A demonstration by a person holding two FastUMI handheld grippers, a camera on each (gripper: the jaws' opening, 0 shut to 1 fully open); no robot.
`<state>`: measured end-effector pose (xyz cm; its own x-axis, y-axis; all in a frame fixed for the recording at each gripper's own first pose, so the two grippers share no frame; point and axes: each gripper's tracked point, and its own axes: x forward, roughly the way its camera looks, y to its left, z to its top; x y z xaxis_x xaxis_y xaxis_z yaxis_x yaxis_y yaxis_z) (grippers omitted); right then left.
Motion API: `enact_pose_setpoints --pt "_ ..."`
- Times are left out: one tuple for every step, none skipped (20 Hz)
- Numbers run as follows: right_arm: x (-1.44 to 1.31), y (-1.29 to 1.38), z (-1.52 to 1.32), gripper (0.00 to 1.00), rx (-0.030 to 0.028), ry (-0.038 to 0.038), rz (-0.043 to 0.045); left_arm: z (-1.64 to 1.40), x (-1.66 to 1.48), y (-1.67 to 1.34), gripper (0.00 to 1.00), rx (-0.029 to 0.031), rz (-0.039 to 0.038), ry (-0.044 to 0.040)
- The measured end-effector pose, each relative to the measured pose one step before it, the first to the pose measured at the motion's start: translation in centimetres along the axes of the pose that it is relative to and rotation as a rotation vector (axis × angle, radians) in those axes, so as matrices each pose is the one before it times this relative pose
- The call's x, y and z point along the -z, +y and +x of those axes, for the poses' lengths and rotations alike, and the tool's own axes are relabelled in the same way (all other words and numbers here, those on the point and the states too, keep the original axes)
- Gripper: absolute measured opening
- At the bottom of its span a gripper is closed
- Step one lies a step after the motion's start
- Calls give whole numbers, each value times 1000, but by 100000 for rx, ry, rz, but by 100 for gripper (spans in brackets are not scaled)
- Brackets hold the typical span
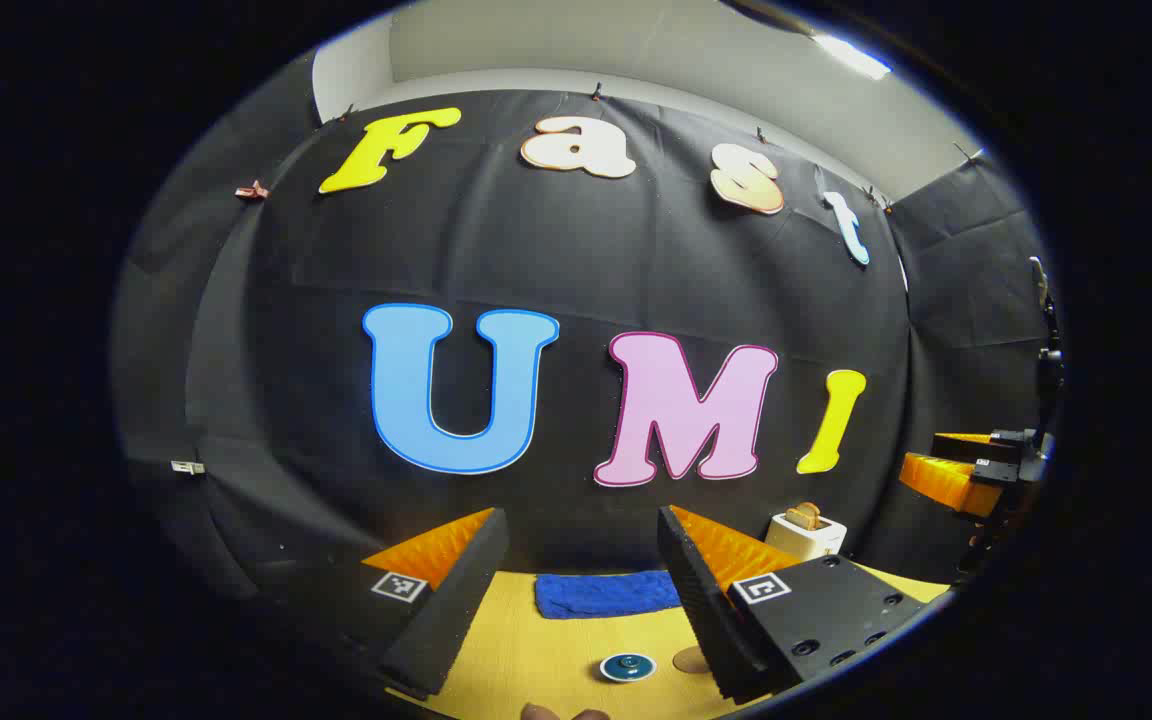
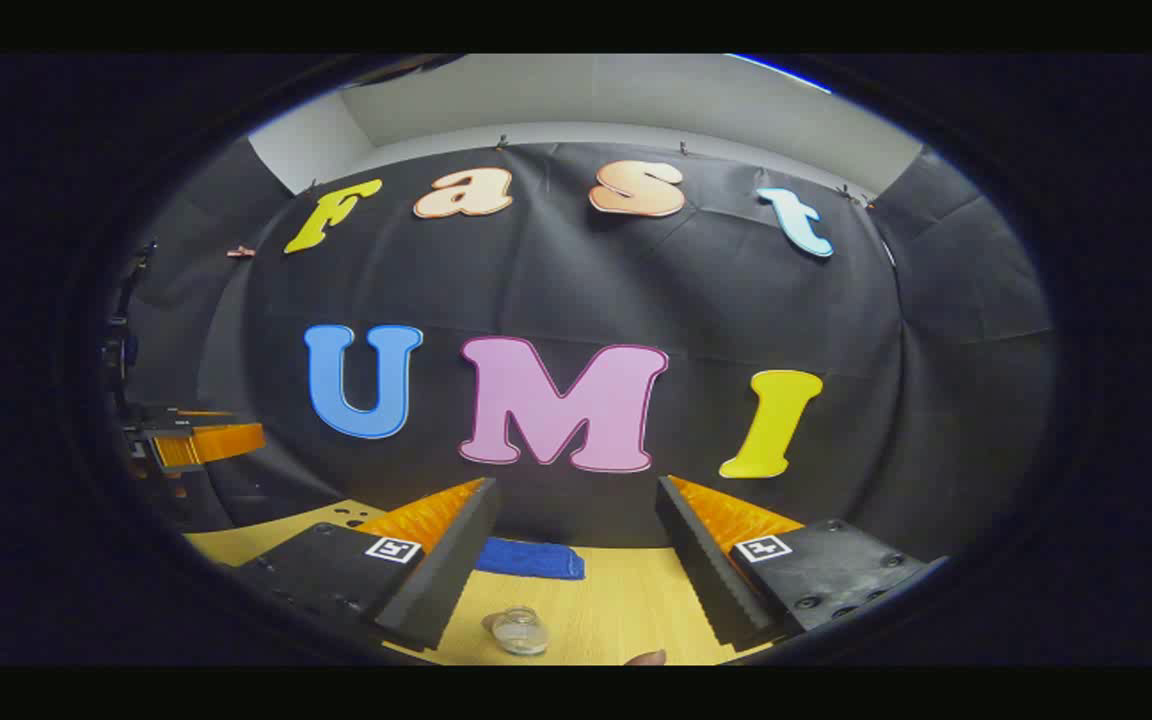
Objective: Open the teacup lid with one hand, grasp the water bottle and pour water into the teacup with the other hand; after pouring, place the water bottle on the coaster and then close the teacup lid.
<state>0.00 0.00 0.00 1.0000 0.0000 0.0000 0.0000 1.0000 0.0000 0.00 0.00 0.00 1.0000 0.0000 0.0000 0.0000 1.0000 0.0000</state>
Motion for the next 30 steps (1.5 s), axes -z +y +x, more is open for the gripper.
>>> enact_pose_setpoints --pt "-24 169 -144 98 -92 69 -27 -32 52 -17 95 83 430 -57" --pt "67 111 -7 98 -100 253 142 -121 -168 -64 95 272 344 -43" --pt "23 186 -45 98 -251 201 215 -13 20 -34 95 183 192 -2" --pt "45 177 -146 98 -93 162 -66 -82 11 -7 95 227 54 189" --pt "-147 77 -131 98 101 25 -345 -89 136 53 95 127 -142 266" --pt "16 168 -84 98 -9 82 -506 -110 38 -18 95 249 -118 411" --pt "-89 102 -140 98 316 -52 -324 -72 220 12 95 118 -155 542" --pt "22 84 -4 98 311 244 -63 -79 10 -4 95 228 -142 255" --pt "-72 76 0 98 105 -10 243 -59 217 7 95 355 -34 312" --pt "-132 108 -86 98 -66 -49 292 -160 -46 6 95 100 133 71" --pt "-172 2 -47 98 341 -196 167 -2 21 93 95 147 263 73" --pt "95 -21 173 98 269 -35 -75 -45 -27 19 95 -3 139 139" --pt "-122 -52 -65 98 400 -104 -140 -29 192 4 95 92 -79 174" --pt "-79 24 -27 98 20 91 88 4 -18 47 95 -56 -200 241" --pt "-146 76 -80 98 46 -143 115 48 159 17 95 -6 -147 202" --pt "141 -101 161 98 96 21 7 21 -46 -48 95 209 -146 130" --pt "6 -38 26 98 104 5 -81 -2 112 -16 95 -18 -130 59" --pt "12 -49 -83 98 4 114 -23 53 -51 -10 95 -23 -61 221" --pt "-27 -20 -13 98 32 -60 -21 89 174 -40 95 148 -23 101" --pt "20 -18 2 98 98 106 -128 54 -41 -89 95 210 51 29" --pt "-36 48 -41 98 -114 65 44 55 156 -47 95 245 135 95" --pt "161 151 87 98 -388 185 251 31 -97 37 95 88 170 129" --pt "111 84 23 98 -498 52 268 28 226 -129 95 209 112 62" --pt "227 250 80 98 -841 204 261 30 -8 -52 95 215 -9 288" --pt "547 263 -81 98 -1244 669 371 48 423 -60 95 213 -78 121" --pt "645 262 -72 98 -1175 1101 333 38 193 -40 95 179 -189 114" --pt "660 106 -97 98 -666 1037 440 210 410 -135 95 301 -182 431" --pt "846 80 34 98 -428 1022 560 236 564 -234 95 565 -87 450" --pt "885 70 -137 98 -394 1125 878 231 918 -165 95 341 63 772" --pt "1017 47 -172 98 -376 1450 885 254 892 -280 95 585 186 1360"
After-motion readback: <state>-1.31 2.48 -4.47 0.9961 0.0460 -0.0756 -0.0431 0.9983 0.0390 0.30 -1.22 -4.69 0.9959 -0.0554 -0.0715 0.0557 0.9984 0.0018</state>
